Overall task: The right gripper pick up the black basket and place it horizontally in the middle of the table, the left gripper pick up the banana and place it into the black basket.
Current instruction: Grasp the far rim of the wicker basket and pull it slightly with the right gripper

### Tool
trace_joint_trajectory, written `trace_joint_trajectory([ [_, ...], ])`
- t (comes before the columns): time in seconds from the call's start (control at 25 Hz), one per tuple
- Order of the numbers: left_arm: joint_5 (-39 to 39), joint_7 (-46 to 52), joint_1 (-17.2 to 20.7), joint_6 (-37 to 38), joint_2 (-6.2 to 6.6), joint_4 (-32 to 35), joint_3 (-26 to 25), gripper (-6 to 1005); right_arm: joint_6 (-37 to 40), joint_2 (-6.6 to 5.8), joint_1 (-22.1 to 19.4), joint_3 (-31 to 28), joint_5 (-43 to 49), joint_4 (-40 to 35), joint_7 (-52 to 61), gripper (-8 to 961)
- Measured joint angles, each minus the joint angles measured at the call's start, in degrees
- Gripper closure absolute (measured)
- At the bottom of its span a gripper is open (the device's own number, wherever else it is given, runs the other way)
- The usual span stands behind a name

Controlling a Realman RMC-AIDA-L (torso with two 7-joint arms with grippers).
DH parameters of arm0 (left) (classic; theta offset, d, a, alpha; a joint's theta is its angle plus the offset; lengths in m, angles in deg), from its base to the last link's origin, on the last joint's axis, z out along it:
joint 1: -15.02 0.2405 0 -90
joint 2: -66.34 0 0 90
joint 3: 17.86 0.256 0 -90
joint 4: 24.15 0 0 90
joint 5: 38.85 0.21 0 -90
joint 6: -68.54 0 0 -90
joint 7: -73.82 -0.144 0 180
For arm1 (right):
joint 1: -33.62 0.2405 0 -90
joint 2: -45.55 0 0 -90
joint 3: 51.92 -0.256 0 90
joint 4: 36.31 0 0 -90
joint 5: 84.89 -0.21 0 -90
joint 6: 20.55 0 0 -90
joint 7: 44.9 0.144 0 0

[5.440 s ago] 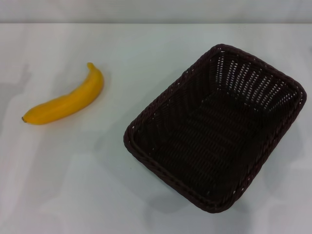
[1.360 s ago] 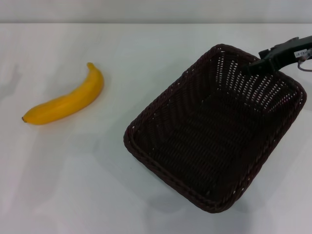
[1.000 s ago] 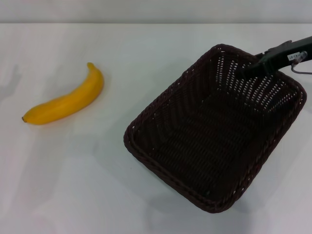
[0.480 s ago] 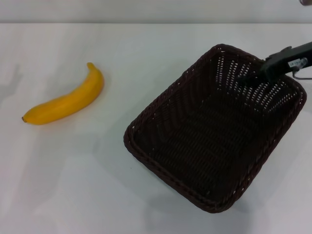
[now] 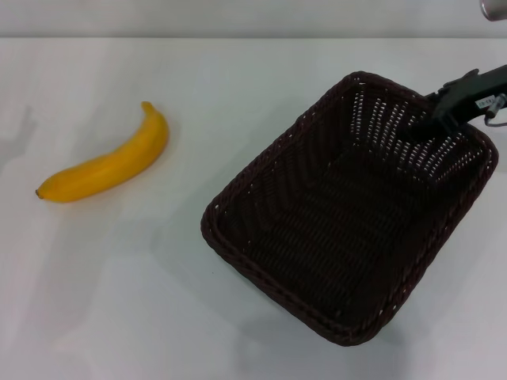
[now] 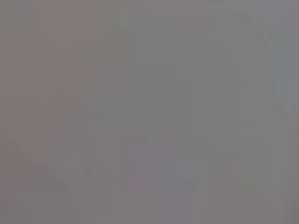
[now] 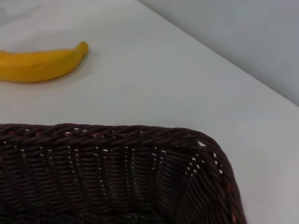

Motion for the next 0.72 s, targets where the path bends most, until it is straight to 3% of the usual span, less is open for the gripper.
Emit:
trace_joint_trajectory([
  [0.32,0.05,0.04,0.05,-0.03,-0.06,0.00,0.52,120,0.35,0.74,0.09,3.23,-0.03,-0.61,0.47,200],
  [0.44,0.05,0.05,0.05,-0.03,-0.01,0.00,0.62,120,0.60,0.87,0.28,3.53,-0.12,-1.51,0.56,265],
  [0.72,0.05,0.16,0.05,-0.74,-0.05,0.02,0.75,120,0.91,1.02,0.03,3.70,-0.02,-1.50,2.08,269],
])
